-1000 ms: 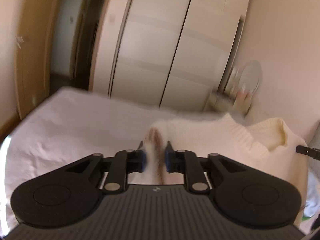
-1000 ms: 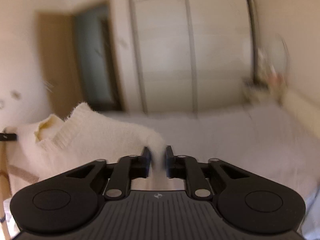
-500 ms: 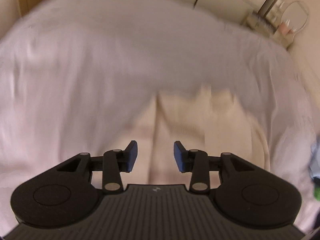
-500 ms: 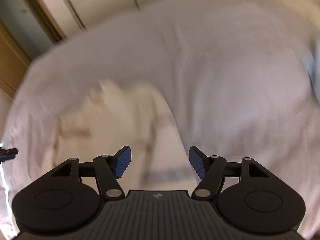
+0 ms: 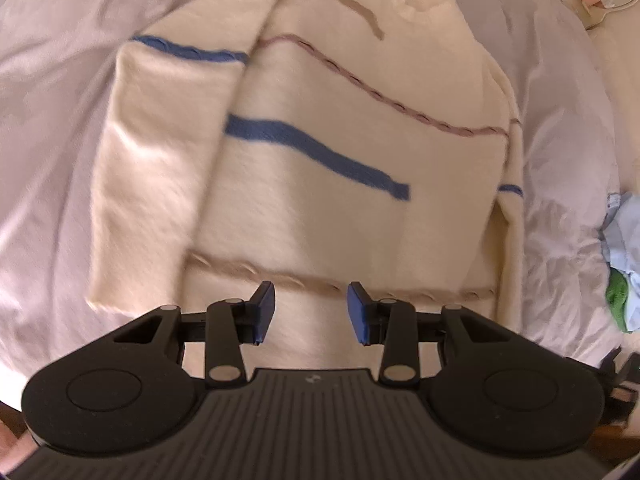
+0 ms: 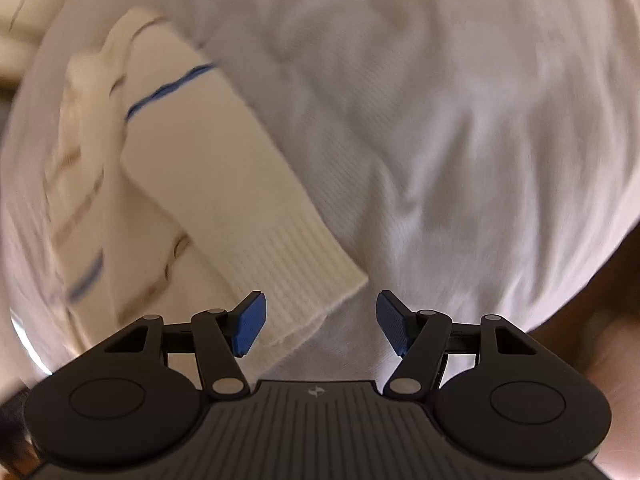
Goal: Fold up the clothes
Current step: 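Lower the sweater flat onto the bed and open both grippers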
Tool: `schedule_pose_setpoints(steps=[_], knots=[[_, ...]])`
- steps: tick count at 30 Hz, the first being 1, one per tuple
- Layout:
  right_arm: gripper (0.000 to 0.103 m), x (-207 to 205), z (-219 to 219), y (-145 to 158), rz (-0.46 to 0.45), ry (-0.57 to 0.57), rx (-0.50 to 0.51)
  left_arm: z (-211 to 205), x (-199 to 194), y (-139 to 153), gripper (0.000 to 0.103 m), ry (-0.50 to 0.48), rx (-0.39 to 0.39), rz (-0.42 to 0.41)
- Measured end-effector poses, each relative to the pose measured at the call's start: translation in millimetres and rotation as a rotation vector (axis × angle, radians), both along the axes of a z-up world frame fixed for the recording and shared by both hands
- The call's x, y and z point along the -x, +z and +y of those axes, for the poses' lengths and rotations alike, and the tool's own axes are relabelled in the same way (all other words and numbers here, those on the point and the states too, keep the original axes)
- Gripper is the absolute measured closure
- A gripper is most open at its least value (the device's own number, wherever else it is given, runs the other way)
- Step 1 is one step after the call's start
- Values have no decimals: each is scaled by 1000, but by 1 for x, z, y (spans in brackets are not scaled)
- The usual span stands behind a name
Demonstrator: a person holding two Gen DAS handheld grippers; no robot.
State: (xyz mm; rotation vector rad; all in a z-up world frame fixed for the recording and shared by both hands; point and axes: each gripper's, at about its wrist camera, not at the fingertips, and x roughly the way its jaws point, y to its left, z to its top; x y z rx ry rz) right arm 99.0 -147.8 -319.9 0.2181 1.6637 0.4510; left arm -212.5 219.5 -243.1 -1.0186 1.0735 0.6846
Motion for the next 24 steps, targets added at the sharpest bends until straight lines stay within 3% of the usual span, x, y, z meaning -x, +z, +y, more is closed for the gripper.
schedule_pose_setpoints(steps=[3, 4, 7, 11, 13, 16, 19, 24], knots=[[40, -6, -2, 5, 0, -5, -25, -23, -4, 6, 66, 4, -15, 1], [47, -8, -3, 6, 0, -7, -33, -30, -4, 8, 65, 6, -17, 1], [89, -14, -6, 11, 0, -12, -58, -48, -8, 13, 65, 5, -28, 13], [95, -23, -9, 20, -8, -11, -89, -62, -11, 25, 65, 16, -58, 16], [96, -41, -4, 60, -144, 108, -75, -65, -12, 33, 65, 33, -74, 10], [98, -82, -5, 131, -427, 213, -53, -67, -15, 44, 65, 40, -103, 0], [98, -140, -16, 189, -684, 252, 23, -68, -19, 55, 65, 46, -134, -10], [98, -235, -24, 192, -827, 216, 225, -70, -20, 59, 64, 54, -154, 5]])
